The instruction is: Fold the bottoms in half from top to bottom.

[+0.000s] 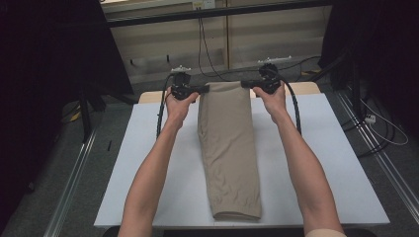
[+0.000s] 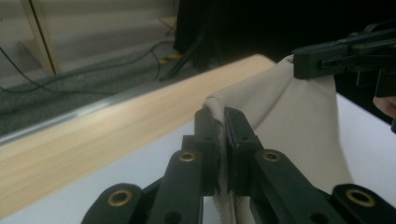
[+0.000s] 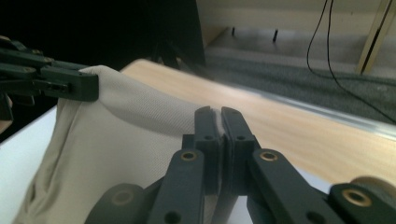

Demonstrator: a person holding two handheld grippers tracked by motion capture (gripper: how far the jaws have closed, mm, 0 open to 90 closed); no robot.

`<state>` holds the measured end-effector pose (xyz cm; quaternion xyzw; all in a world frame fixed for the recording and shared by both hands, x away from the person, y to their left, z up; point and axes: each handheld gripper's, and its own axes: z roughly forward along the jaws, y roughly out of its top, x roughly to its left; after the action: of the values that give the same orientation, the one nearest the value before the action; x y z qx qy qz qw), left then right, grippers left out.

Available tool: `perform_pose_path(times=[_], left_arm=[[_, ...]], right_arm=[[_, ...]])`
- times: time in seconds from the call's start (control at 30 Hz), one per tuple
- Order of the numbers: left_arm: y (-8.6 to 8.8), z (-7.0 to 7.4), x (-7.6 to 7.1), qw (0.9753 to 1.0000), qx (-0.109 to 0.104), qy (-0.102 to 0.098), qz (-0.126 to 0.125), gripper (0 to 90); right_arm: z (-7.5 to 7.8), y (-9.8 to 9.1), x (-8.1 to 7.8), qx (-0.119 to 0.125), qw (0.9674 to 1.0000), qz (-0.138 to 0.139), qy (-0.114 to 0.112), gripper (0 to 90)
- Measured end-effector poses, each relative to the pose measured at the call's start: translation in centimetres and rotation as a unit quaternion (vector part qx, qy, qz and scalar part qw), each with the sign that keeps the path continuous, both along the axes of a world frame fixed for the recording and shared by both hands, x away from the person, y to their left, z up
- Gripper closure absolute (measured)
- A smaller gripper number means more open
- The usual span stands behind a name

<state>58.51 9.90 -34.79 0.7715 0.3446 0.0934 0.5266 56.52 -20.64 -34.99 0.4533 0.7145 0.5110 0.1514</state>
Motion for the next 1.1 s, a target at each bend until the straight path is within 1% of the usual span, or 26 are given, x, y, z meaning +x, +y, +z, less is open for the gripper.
perform_pose_path(times=[0.03, 0.1, 0.17, 0.2, 0.27, 0.3, 0.33, 0.4, 0.43, 0.47, 0.5, 0.53, 0.57, 0.63, 0.73, 0.8, 0.83, 0.87, 0.93, 1.0, 1.03, 1.1], left_arm=[[0.0, 0.0, -0.3, 1.0000, 0.005, -0.002, -0.004, 85.3], [0.0, -0.2, -0.9, 0.9999, 0.008, -0.004, -0.011, 85.3], [0.1, -0.3, -1.6, 0.9998, 0.003, -0.006, -0.016, 85.3], [0.1, -0.3, -2.0, 0.9998, 0.008, -0.010, -0.016, 85.3], [0.3, -0.2, -2.8, 0.9997, 0.006, -0.013, -0.021, 85.3], [0.4, -0.1, -3.3, 0.9996, 0.007, -0.016, -0.022, 85.2], [0.5, -0.1, -3.9, 0.9995, 0.002, -0.019, -0.026, 85.2], [0.7, 0.0, -5.3, 0.9992, 0.006, -0.029, -0.027, 85.2], [0.8, -0.1, -6.0, 0.9992, -0.002, -0.029, -0.028, 85.2], [0.9, -0.2, -6.7, 0.9991, 0.003, -0.031, -0.030, 85.2], [0.9, -0.2, -7.4, 0.9988, 0.009, -0.035, -0.033, 85.2], [0.9, -0.1, -7.9, 0.9985, 0.008, -0.038, -0.038, 85.2], [0.9, 0.0, -8.4, 0.9982, 0.008, -0.041, -0.043, 85.2], [1.0, 0.3, -9.3, 0.9976, 0.011, -0.046, -0.052, 85.2], [1.1, 0.8, -10.1, 0.9969, 0.008, -0.052, -0.059, 85.2], [1.0, 1.1, -10.9, 0.9959, 0.011, -0.061, -0.067, 85.1], [1.0, 1.2, -11.3, 0.9956, 0.015, -0.061, -0.070, 85.1], [1.0, 1.3, -11.8, 0.9952, 0.015, -0.064, -0.073, 85.1], [1.2, 1.3, -12.7, 0.9943, 0.007, -0.070, -0.081, 85.1], [1.3, 1.1, -13.8, 0.9935, 0.003, -0.071, -0.089, 85.1], [1.3, 0.9, -14.3, 0.9930, 0.003, -0.073, -0.093, 85.1], [1.3, 0.6, -15.4, 0.9924, 0.007, -0.070, -0.100, 85.0]], right_arm=[[0.1, 0.0, -0.2, 0.000, 1.0000, 0.003, -0.002, 86.6], [0.2, 0.2, -0.7, -0.010, 0.9999, 0.006, -0.002, 86.6], [0.1, 0.2, -1.5, -0.007, 0.9999, 0.011, -0.006, 86.6], [0.2, 0.2, -1.9, -0.007, 0.9998, 0.014, -0.009, 86.7], [0.3, 0.2, -2.7, -0.009, 0.9996, 0.021, -0.014, 86.6], [0.4, 0.2, -3.2, -0.010, 0.9995, 0.024, -0.017, 86.6], [0.5, 0.1, -3.7, -0.007, 0.9994, 0.028, -0.020, 86.6], [0.7, 0.0, -4.6, -0.004, 0.9989, 0.039, -0.025, 86.6], [0.7, 0.0, -5.1, 0.000, 0.9986, 0.047, -0.024, 86.6], [0.7, 0.0, -5.5, -0.004, 0.9985, 0.050, -0.023, 86.6], [0.6, 0.0, -6.1, -0.009, 0.9981, 0.055, -0.024, 86.6], [0.6, 0.1, -6.6, -0.015, 0.9977, 0.060, -0.026, 86.6], [0.6, 0.1, -7.0, -0.016, 0.9977, 0.060, -0.026, 86.6], [0.6, 0.0, -8.0, -0.015, 0.9971, 0.067, -0.031, 86.6], [0.9, -0.2, -9.5, -0.012, 0.9965, 0.072, -0.039, 86.6], [1.1, -0.4, -10.3, -0.005, 0.9963, 0.076, -0.042, 86.6], [1.1, -0.4, -10.7, -0.005, 0.9962, 0.076, -0.043, 86.6], [1.1, -0.5, -11.1, -0.007, 0.9960, 0.078, -0.043, 86.6], [1.1, -0.5, -12.1, -0.010, 0.9955, 0.082, -0.046, 86.6], [1.1, -0.7, -13.2, -0.005, 0.9950, 0.087, -0.049, 86.6], [1.0, -0.7, -13.7, -0.009, 0.9948, 0.088, -0.049, 86.6], [0.7, -0.9, -14.8, -0.004, 0.9948, 0.091, -0.046, 86.6]])
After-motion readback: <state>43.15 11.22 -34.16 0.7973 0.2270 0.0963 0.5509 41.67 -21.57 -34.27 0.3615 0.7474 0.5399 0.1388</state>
